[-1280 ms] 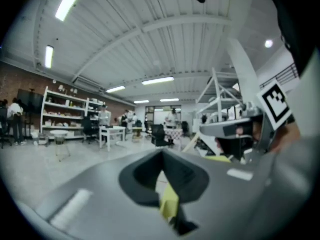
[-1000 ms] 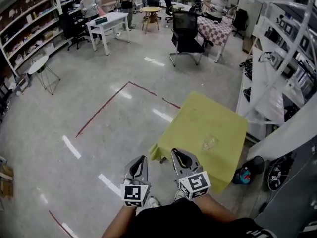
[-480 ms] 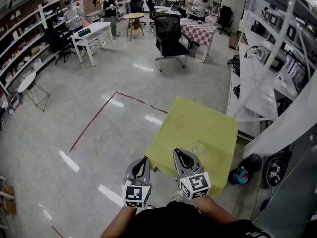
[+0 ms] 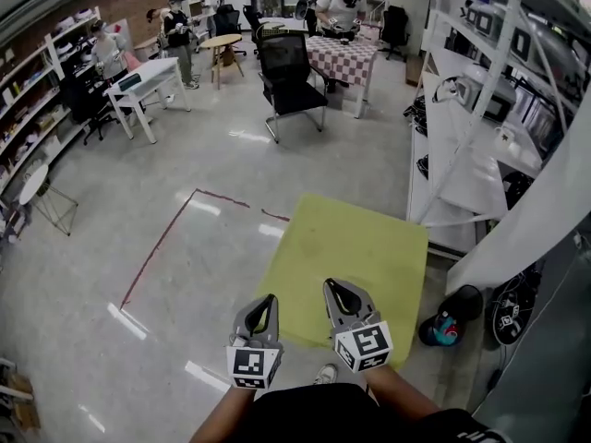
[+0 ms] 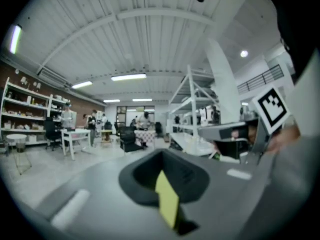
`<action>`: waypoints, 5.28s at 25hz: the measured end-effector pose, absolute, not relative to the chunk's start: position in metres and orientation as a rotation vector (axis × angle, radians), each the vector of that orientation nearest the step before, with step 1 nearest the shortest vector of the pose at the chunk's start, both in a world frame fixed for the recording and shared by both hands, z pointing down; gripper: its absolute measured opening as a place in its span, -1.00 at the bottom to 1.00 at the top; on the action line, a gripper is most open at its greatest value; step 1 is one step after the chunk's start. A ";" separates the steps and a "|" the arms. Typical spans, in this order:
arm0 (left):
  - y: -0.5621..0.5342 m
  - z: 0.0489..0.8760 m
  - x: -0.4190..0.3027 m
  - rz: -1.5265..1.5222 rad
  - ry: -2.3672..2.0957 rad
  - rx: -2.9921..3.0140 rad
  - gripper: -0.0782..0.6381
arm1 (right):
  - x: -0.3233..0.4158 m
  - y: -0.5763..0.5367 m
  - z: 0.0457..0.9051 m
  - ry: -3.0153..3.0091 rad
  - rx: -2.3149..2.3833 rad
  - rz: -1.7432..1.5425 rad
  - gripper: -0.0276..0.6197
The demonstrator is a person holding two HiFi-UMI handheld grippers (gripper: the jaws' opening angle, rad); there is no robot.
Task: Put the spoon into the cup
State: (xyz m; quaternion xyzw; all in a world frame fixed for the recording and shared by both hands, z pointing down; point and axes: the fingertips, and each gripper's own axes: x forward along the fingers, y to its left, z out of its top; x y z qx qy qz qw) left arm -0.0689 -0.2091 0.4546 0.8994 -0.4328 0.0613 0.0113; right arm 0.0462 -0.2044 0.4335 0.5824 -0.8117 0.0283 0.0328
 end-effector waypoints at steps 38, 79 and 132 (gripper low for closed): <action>-0.298 0.487 0.073 0.244 -0.956 2.858 -0.76 | 0.196 -0.250 0.485 -2.189 2.093 0.248 -0.88; -0.295 0.598 0.069 0.486 -0.860 2.746 -0.76 | 0.164 -0.228 0.669 -1.989 1.799 0.713 -0.88; -0.297 0.473 0.101 0.200 -0.853 2.940 -0.76 | 0.184 -0.285 0.477 -2.187 2.058 0.156 -0.90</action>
